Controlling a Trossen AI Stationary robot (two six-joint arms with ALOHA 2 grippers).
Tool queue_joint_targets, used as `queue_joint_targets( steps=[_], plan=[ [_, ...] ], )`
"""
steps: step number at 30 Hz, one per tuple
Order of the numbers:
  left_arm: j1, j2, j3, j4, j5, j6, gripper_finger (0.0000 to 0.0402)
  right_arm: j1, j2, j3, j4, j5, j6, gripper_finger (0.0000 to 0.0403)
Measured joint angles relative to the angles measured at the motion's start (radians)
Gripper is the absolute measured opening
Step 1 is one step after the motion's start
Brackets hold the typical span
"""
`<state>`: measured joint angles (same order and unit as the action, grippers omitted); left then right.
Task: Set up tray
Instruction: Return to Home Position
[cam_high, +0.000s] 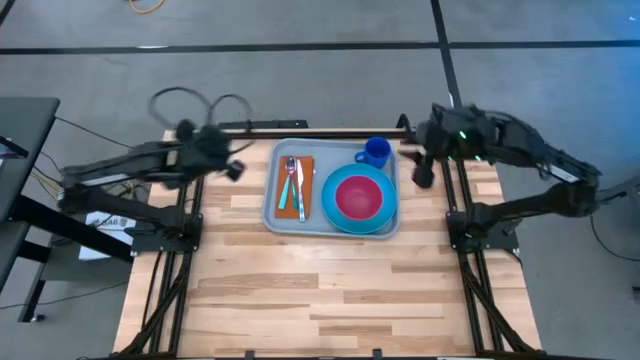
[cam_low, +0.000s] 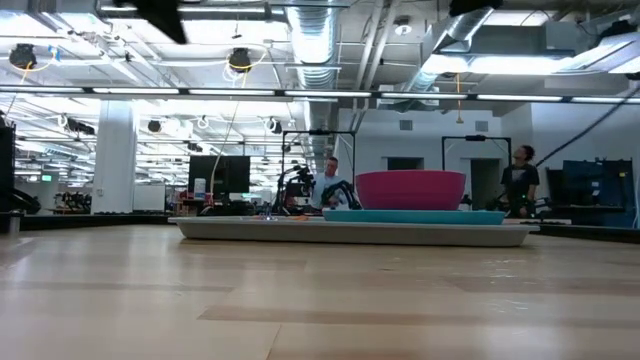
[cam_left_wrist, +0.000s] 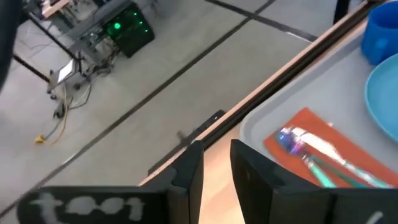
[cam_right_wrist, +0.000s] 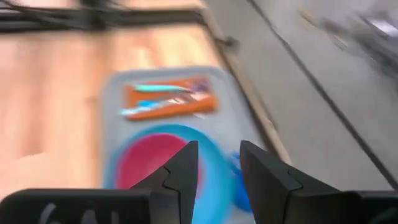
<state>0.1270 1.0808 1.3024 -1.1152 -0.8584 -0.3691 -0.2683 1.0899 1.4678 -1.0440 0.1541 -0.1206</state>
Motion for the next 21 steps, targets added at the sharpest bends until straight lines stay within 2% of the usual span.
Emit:
queue_joint_targets(
  steps=[3, 6, 9, 13, 15, 18, 21],
  plan=[
    [-0.037, -0.174, -0.103, -0.017, -0.010, -0.022, 0.0071, 0.051, -0.138, -0.189, 0.155, -0.125, -0.055, 0.0112],
    [-0.078, -0.355, -0.259, 0.080, 0.027, 0.018, 0.0071, 0.089, -0.275, -0.399, 0.348, -0.242, -0.112, 0.0112],
    [-0.122, -0.554, -0.466, 0.318, 0.124, 0.114, 0.0071, 0.123, -0.392, -0.592, 0.544, -0.270, -0.103, 0.0112],
    [-0.153, -0.778, -0.769, 0.777, 0.314, 0.353, 0.0071, 0.159, -0.505, -0.806, 0.751, -0.261, -0.089, 0.0112],
    [-0.154, -0.864, -0.907, 0.984, 0.370, 0.457, 0.0071, 0.164, -0.559, -0.898, 0.817, -0.261, -0.073, 0.0112],
    [-0.153, -0.963, -1.072, 1.213, 0.375, 0.547, 0.0071, 0.160, -0.635, -1.009, 0.919, -0.259, -0.027, 0.0112],
    [-0.153, -1.047, -1.172, 1.334, 0.351, 0.597, 0.0071, 0.149, -0.708, -1.095, 0.939, -0.250, 0.024, 0.0112]
  ],
)
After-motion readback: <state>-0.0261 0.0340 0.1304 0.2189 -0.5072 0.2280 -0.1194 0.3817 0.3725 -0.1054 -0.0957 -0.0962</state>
